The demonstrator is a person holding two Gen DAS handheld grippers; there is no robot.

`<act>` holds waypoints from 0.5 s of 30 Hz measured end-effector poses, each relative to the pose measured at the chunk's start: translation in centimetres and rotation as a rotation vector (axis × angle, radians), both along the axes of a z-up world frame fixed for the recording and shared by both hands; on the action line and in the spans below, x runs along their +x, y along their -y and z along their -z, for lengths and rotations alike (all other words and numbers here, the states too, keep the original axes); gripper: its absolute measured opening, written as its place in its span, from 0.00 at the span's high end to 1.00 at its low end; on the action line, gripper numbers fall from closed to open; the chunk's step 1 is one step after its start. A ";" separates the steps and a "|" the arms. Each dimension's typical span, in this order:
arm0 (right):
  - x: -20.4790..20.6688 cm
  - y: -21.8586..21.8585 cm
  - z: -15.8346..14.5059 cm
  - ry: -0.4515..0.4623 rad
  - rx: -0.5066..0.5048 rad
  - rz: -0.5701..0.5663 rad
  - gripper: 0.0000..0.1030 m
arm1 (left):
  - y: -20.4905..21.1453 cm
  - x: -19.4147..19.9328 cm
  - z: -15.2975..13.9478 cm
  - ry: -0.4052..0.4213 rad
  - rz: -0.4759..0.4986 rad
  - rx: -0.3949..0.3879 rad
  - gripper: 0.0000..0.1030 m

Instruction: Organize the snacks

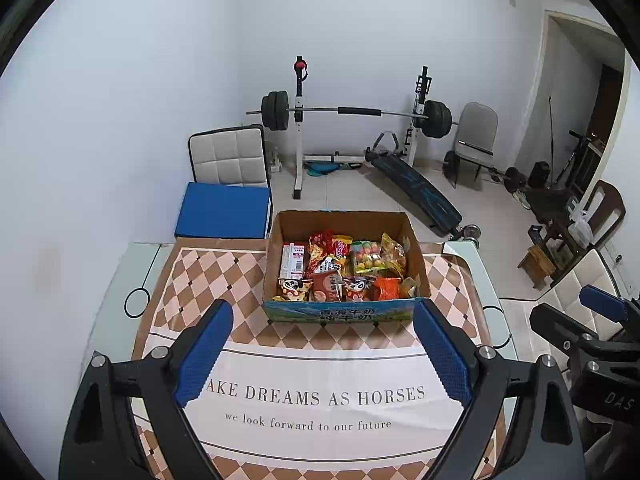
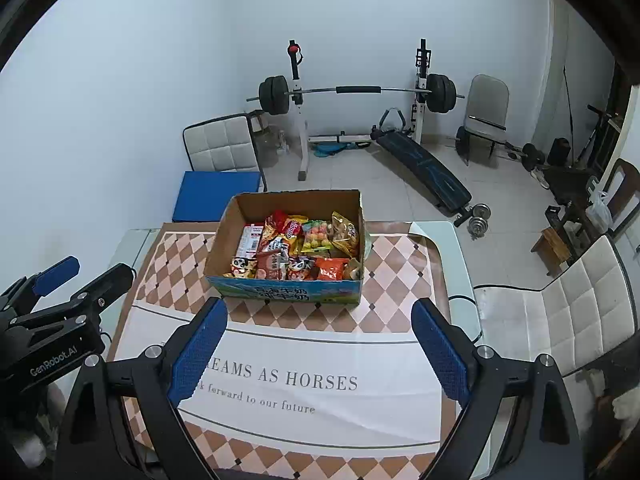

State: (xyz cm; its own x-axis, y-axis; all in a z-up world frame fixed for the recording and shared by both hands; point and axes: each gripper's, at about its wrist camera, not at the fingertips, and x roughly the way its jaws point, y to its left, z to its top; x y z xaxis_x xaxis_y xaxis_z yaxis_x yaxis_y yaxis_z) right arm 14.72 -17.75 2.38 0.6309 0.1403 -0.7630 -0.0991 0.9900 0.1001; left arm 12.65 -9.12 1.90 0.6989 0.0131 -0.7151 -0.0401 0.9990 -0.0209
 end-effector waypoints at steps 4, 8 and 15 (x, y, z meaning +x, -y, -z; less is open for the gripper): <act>-0.2 -0.2 -0.3 0.006 0.000 0.007 0.07 | 0.1 -0.2 -0.2 0.012 -0.001 0.001 0.10; 0.4 -0.2 0.0 0.006 -0.002 0.019 0.06 | 0.1 -0.1 -0.1 0.012 0.005 -0.006 0.10; 2.6 -0.5 1.7 0.005 -0.032 0.049 0.03 | 0.2 2.0 0.9 0.010 0.023 0.004 0.00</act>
State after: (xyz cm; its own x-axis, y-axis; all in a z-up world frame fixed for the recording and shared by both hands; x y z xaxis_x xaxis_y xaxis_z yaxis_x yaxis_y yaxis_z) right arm 17.29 -17.24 0.65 0.6403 0.0846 -0.7635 -0.0506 0.9964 0.0680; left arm 14.67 -9.32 1.04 0.7062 -0.0004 -0.7080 -0.0172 0.9997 -0.0177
